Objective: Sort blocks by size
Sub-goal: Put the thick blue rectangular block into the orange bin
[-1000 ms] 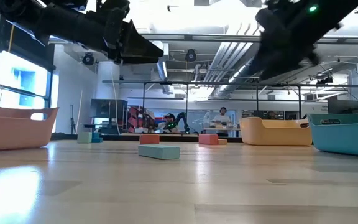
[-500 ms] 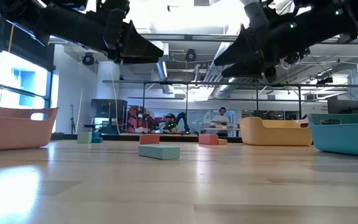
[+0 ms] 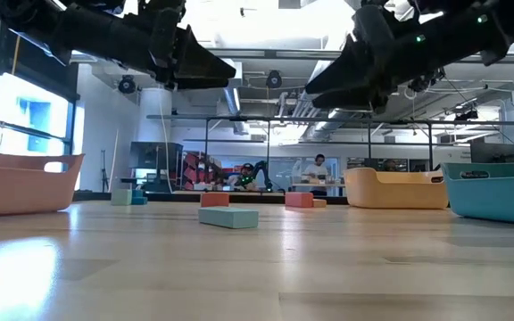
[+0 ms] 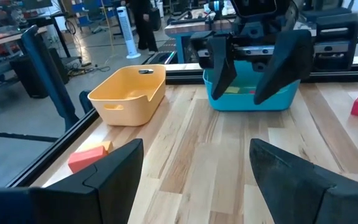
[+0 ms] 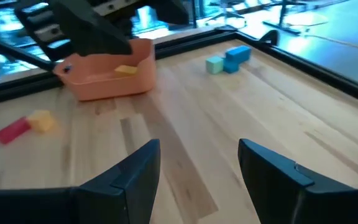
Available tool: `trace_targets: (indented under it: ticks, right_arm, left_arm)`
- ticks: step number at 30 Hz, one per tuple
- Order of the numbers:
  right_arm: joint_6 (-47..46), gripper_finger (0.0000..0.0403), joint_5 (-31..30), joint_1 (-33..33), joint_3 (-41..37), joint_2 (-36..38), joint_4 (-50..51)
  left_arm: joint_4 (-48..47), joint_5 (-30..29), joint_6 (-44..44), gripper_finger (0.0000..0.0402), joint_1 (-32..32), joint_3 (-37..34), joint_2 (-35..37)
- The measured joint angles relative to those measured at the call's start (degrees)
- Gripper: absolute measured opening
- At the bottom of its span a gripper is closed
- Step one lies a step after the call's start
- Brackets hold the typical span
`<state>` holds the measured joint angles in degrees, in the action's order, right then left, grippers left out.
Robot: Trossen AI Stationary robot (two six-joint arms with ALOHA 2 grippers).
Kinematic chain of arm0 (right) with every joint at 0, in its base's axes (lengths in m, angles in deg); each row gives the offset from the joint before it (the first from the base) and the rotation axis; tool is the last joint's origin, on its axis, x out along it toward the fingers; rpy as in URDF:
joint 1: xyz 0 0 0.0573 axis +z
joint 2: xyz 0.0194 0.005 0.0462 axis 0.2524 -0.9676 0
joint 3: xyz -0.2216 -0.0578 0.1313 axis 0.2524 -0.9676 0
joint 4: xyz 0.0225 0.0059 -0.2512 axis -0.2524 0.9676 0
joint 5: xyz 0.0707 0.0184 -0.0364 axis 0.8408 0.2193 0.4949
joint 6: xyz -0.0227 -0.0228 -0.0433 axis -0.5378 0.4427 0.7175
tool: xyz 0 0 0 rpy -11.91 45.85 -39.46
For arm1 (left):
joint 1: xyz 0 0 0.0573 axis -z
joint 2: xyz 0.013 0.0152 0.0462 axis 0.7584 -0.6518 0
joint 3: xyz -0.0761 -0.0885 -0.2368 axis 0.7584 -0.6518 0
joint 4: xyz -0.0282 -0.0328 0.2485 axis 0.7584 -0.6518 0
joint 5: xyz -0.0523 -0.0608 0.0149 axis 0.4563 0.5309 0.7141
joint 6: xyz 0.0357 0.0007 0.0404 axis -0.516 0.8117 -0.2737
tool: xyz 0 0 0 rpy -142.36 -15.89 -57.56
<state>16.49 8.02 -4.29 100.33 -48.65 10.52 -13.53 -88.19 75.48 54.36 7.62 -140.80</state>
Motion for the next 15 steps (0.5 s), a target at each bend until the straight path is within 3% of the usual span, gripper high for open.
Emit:
trace_targets:
  ticks: [15]
  right_arm:
    - [7.4, 0.0213, 5.5, -1.0, 0.0, 0.0, -3.9]
  left_arm:
    - [0.0, 0.1, 1.0, 0.0282, 0.4, 0.0, 0.0]
